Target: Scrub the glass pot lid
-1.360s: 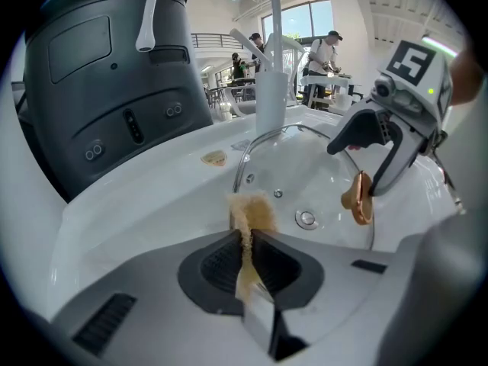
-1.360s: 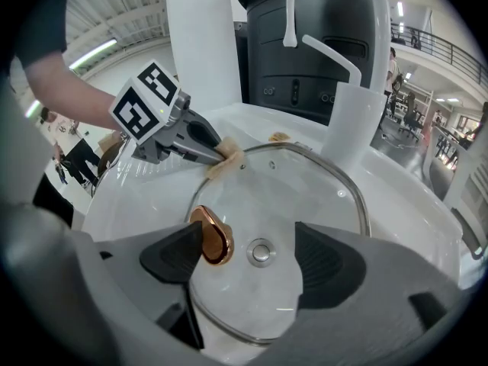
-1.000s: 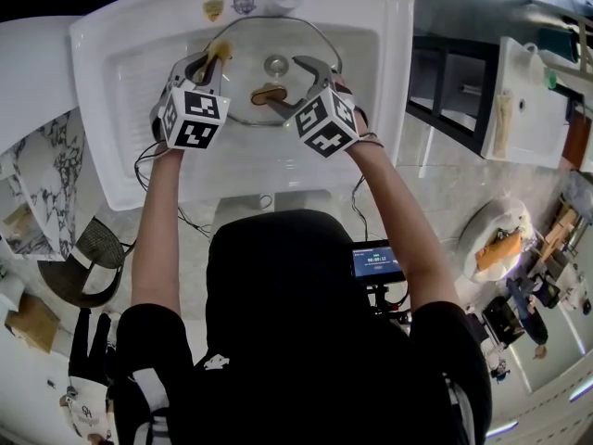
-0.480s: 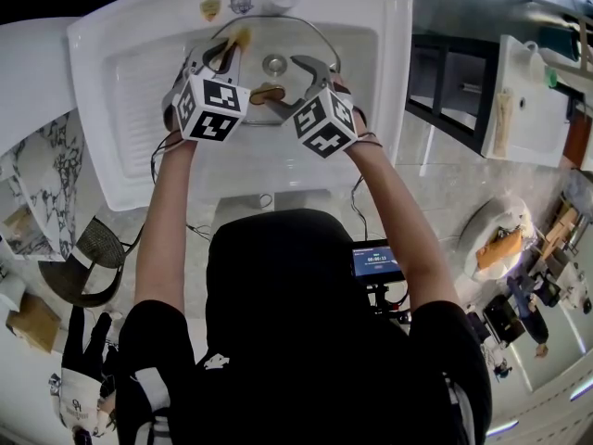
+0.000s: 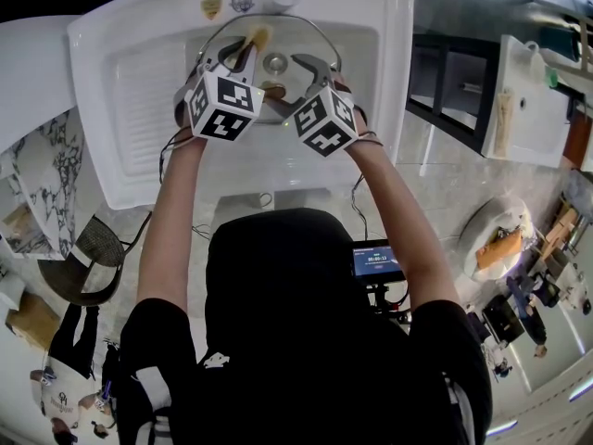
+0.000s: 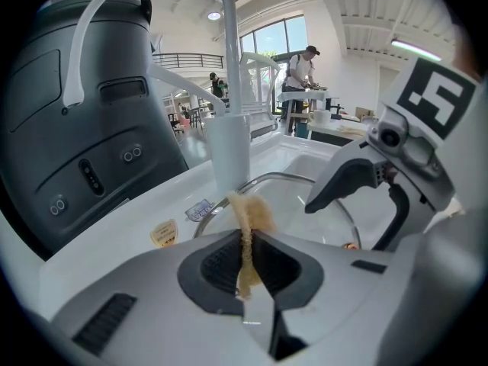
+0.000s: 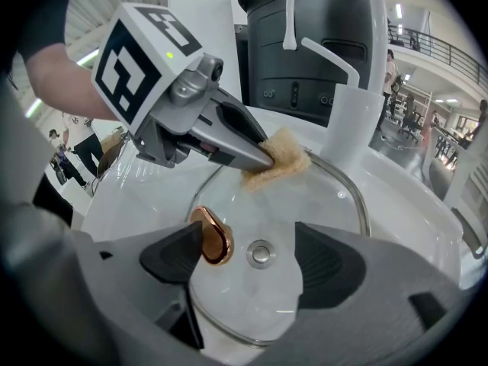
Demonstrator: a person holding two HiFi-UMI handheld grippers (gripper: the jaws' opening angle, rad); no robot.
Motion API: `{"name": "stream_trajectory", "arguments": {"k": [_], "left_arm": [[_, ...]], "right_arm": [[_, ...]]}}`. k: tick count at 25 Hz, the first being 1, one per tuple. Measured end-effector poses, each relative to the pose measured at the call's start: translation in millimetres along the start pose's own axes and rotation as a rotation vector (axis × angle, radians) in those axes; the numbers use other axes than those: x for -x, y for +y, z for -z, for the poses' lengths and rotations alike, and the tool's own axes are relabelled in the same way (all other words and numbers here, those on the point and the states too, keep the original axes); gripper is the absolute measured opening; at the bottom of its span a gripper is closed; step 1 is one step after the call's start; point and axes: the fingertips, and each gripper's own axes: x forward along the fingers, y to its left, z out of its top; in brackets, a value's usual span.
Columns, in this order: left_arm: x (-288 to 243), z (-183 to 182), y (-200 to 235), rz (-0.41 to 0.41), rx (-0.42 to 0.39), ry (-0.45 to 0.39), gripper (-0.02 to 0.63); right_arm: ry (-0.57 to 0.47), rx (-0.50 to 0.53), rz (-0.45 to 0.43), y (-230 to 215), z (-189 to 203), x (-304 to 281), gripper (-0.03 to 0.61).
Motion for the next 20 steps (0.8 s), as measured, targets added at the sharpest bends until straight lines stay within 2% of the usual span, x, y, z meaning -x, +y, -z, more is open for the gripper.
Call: {"name": "stream_trajectory", "arguments": {"k": [12,20], "left_arm": [[-3.6,-0.3,-30.5,0.104,0.005,-0.007,0.022],[-2.1,4.3,-27.0,0.133,0.075,-0.043,0.023]], "right_arm": [[-0.004,-0.002,0.002,0.6,-0.1,-0.6,0.349],[-0.001,-0.003,0.002,0.3,-0.1,-0.6,0.348]]}}
